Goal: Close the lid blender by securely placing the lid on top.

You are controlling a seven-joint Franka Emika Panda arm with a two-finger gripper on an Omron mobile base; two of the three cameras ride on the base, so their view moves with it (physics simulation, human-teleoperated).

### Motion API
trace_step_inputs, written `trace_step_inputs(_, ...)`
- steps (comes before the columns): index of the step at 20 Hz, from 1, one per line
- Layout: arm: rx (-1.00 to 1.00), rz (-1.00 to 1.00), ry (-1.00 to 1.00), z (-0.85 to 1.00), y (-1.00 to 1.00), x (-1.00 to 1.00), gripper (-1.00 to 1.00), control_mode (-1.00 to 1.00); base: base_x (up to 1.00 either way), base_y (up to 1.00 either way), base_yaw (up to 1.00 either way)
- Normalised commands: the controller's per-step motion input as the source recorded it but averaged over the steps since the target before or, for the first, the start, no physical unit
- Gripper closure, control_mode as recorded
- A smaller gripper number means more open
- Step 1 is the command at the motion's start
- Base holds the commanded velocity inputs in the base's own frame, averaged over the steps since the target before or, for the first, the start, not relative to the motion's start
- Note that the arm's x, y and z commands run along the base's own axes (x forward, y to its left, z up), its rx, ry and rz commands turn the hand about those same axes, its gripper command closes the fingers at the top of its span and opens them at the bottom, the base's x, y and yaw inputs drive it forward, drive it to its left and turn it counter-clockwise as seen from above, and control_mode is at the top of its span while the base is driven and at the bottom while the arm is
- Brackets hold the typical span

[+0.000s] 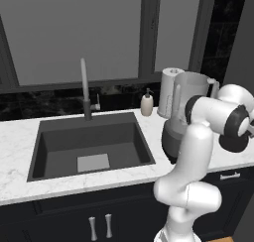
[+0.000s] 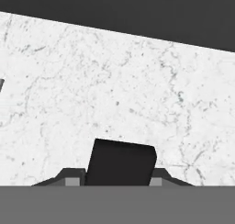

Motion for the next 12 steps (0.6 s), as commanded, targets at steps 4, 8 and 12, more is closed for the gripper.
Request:
trace_step_inputs(4, -0.04, 0.0, 0.0, 0.41, 0.24, -0.37, 1.0, -1.0, 0.0, 0.0, 0.0)
trace_step_inputs(8, -0.03, 0.0, 0.0, 0.41, 0.24, -0.44, 1.0, -1.0, 0.0, 0.0, 0.0)
trace_step_inputs(12, 0.0, -0.05, 0.0, 0.44, 0.17, -0.46, 1.0, -1.0, 0.0, 0.0, 0.0)
